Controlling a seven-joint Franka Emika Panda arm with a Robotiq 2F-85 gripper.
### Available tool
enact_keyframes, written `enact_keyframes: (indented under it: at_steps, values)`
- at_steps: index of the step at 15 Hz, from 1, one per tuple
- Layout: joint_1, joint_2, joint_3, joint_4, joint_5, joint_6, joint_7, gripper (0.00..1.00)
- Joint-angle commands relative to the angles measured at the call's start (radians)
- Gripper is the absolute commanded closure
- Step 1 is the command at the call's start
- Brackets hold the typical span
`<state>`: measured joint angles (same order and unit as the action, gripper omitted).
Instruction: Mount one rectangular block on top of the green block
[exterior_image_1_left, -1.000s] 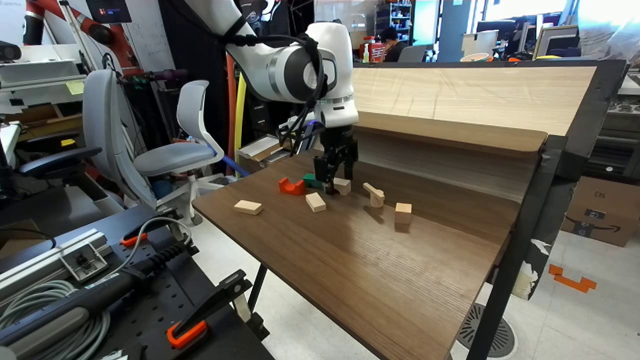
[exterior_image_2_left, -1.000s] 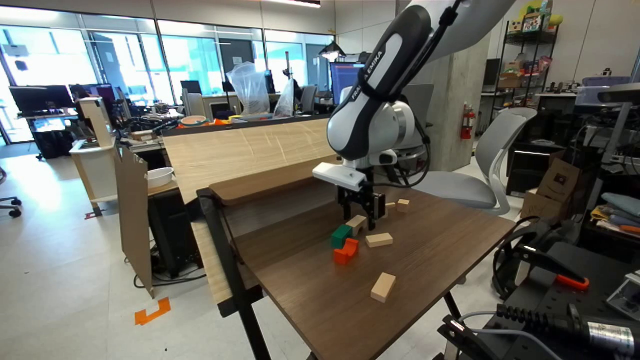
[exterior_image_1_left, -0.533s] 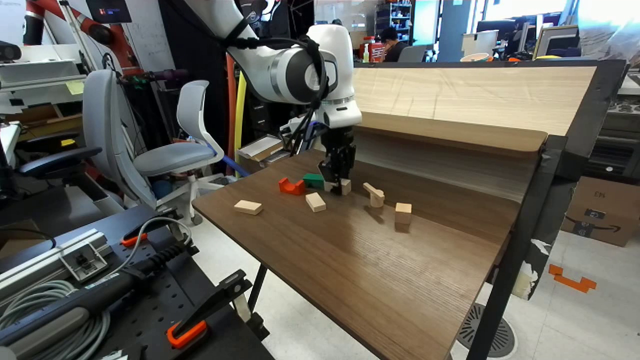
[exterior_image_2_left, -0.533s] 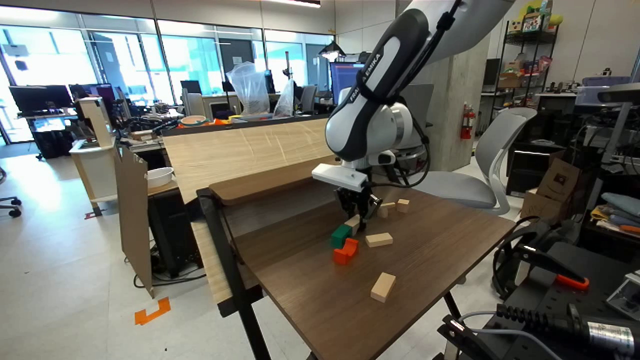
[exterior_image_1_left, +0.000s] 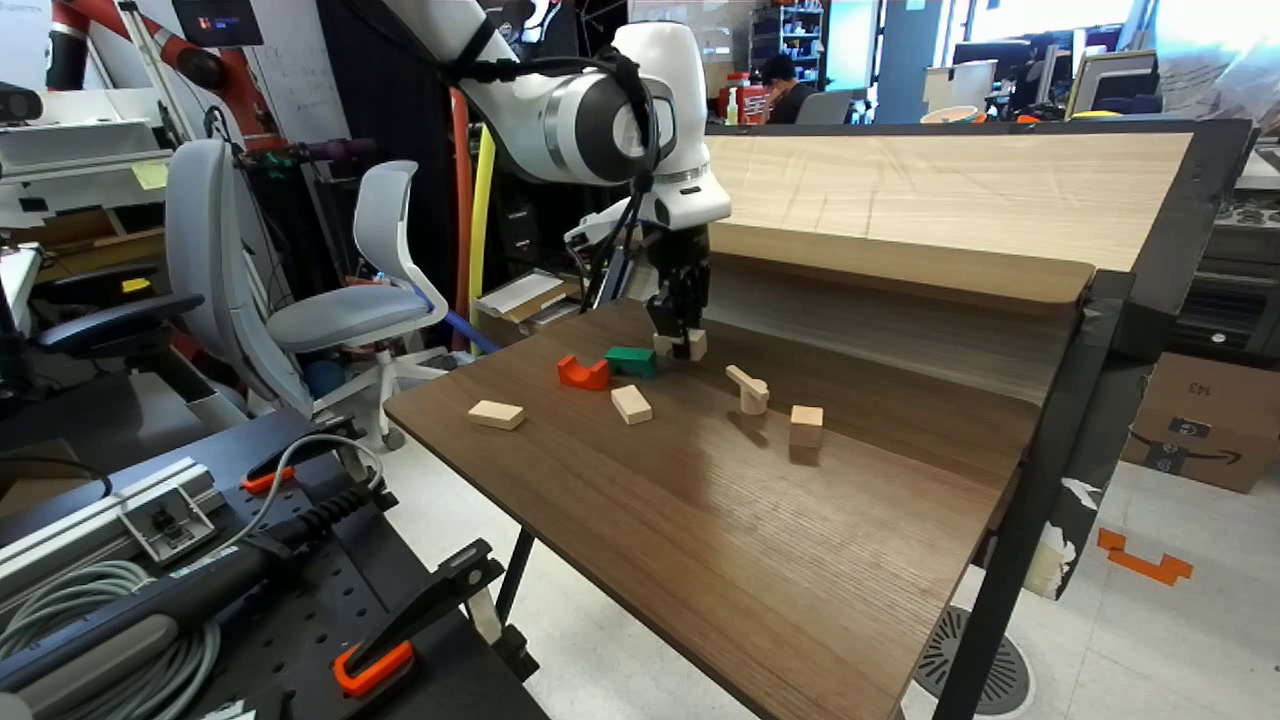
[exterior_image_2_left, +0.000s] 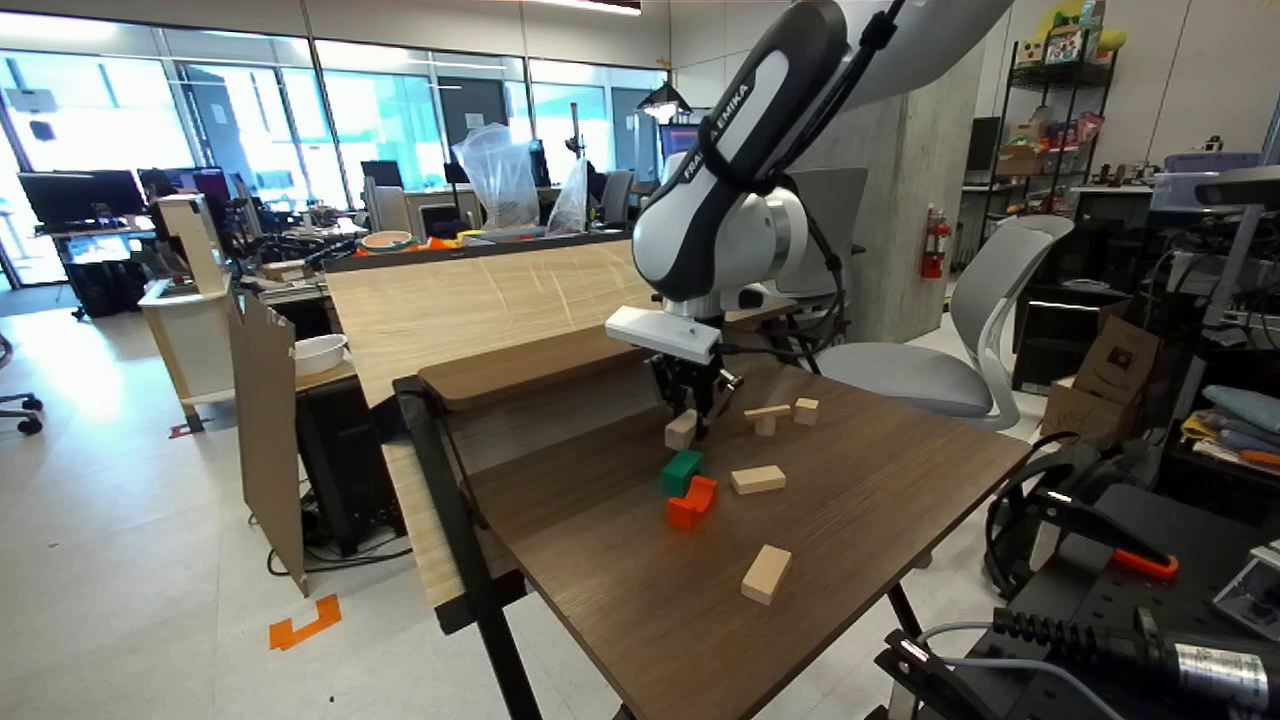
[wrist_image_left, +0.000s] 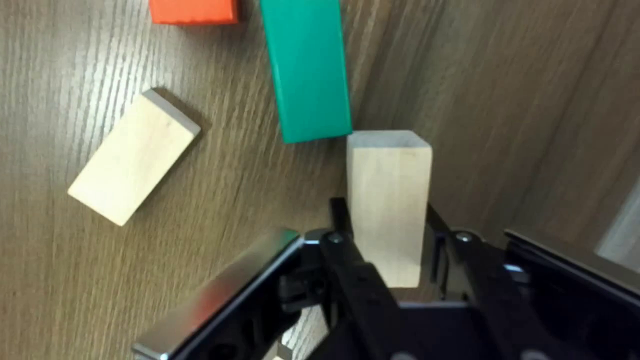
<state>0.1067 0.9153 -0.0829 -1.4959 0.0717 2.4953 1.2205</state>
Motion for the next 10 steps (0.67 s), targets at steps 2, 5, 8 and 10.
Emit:
enact_keyframes:
  at_steps: [2,5,8,10]
  values:
    - [-0.010,-0.040,0.043,-0.015,0.030,-0.008,-0.105,0.92]
    - [-0.007,-0.067,0.060,-0.040,0.039,0.011,-0.168,0.92]
    - [-0.010,-0.096,0.074,-0.058,0.053,0.014,-0.227,0.92]
    - [-0.008,-0.108,0.075,-0.069,0.066,0.014,-0.256,0.92]
